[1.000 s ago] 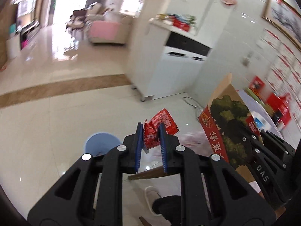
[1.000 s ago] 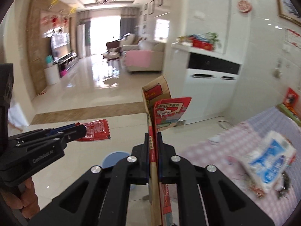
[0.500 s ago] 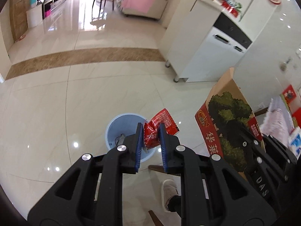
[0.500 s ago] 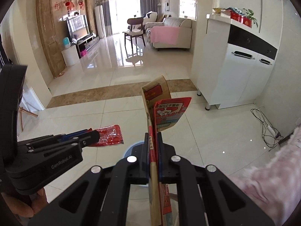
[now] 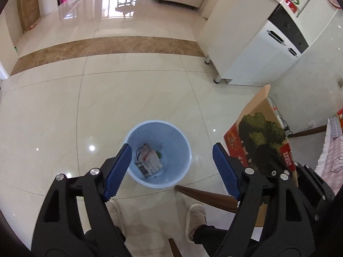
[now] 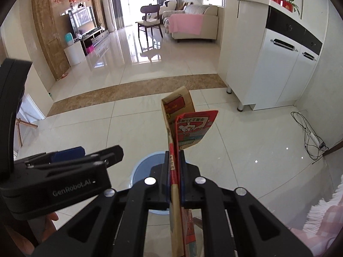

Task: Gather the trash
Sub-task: 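Open the right tool to drop the cardboard box into the blue bin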

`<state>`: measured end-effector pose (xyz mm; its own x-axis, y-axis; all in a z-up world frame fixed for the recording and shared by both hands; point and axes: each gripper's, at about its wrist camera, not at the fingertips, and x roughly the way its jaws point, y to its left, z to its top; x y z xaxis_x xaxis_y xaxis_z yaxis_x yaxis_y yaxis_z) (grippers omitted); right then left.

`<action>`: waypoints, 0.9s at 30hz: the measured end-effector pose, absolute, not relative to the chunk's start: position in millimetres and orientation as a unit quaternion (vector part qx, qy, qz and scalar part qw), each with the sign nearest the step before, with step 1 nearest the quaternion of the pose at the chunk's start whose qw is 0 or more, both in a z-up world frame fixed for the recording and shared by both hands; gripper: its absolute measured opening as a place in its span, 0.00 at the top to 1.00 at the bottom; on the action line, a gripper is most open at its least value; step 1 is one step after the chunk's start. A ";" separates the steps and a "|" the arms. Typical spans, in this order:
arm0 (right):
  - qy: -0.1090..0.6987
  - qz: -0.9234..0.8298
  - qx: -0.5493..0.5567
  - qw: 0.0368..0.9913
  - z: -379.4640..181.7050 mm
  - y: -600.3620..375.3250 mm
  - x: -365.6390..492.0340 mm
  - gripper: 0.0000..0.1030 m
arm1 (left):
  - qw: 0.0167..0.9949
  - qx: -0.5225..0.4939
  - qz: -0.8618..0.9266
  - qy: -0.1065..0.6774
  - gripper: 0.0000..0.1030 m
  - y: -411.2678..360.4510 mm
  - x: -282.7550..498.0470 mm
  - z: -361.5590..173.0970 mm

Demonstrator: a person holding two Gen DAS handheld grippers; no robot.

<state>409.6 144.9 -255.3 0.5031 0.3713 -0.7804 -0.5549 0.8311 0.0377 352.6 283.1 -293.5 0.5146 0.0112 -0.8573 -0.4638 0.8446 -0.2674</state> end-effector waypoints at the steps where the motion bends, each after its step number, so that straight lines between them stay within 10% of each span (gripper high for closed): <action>1: 0.420 0.270 -0.109 0.859 -257.1 145.6 409.7 0.93 | 0.835 -0.241 0.146 0.473 0.26 285.1 350.7 -296.0; 17: 0.410 0.292 -0.113 0.856 -258.0 181.2 412.2 0.89 | 0.828 -0.256 0.199 0.458 0.26 316.6 330.6 -286.5; 27: 0.373 0.278 -0.123 0.877 -237.4 187.2 407.2 0.59 | 0.835 -0.234 0.216 0.449 0.26 319.4 319.5 -270.4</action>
<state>407.2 187.2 -237.4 0.5669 0.3952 -0.7229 -0.5791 0.8152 -0.0084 319.5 319.4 -270.4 0.5029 0.1510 -0.8511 -0.5709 0.7973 -0.1959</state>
